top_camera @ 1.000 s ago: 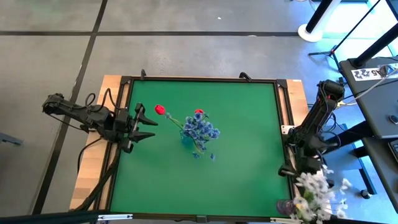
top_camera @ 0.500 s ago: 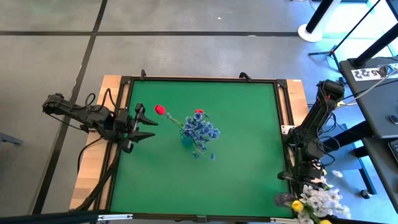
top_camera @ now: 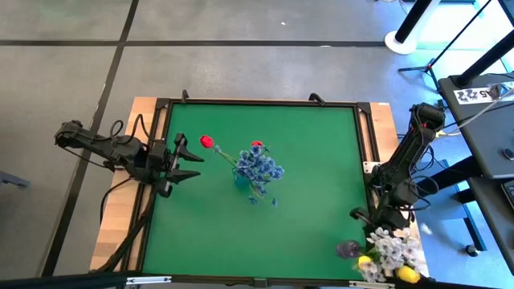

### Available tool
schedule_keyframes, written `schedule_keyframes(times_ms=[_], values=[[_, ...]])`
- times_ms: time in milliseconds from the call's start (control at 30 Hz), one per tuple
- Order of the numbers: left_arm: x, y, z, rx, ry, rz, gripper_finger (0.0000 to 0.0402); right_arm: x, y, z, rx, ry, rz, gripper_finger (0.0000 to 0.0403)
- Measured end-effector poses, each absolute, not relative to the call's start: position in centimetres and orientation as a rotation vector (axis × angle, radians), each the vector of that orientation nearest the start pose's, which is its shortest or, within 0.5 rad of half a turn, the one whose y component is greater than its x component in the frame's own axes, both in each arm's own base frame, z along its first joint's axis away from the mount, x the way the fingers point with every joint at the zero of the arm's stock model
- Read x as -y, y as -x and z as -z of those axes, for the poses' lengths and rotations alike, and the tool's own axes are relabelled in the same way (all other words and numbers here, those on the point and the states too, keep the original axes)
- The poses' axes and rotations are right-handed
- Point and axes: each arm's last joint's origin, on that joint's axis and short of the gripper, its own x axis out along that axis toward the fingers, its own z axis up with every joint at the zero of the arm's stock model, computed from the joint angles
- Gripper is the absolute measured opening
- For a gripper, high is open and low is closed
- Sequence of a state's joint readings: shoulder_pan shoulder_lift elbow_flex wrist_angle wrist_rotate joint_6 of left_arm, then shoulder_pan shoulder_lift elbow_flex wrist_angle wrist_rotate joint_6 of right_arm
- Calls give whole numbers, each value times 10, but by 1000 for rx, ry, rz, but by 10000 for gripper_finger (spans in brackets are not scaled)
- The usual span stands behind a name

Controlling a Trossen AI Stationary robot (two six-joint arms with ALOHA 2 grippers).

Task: Sort flowers into vase by color
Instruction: Put the white flowers into the purple vase

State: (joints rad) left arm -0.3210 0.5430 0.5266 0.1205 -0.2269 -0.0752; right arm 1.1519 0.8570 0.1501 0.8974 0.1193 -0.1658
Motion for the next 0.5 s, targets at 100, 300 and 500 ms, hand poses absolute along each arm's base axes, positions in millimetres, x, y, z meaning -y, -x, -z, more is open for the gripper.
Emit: schedule_keyframes(times_ms=[100,300,500], values=[[37,-130,-306,97,103,98,185,-151,-72,-206,222,44,-988,14],[37,-131,-306,97,103,98,185,-152,-72,-200,141,24,-996,26],[37,-131,-306,97,103,98,185,-152,-73,-194,66,16,-977,80]])
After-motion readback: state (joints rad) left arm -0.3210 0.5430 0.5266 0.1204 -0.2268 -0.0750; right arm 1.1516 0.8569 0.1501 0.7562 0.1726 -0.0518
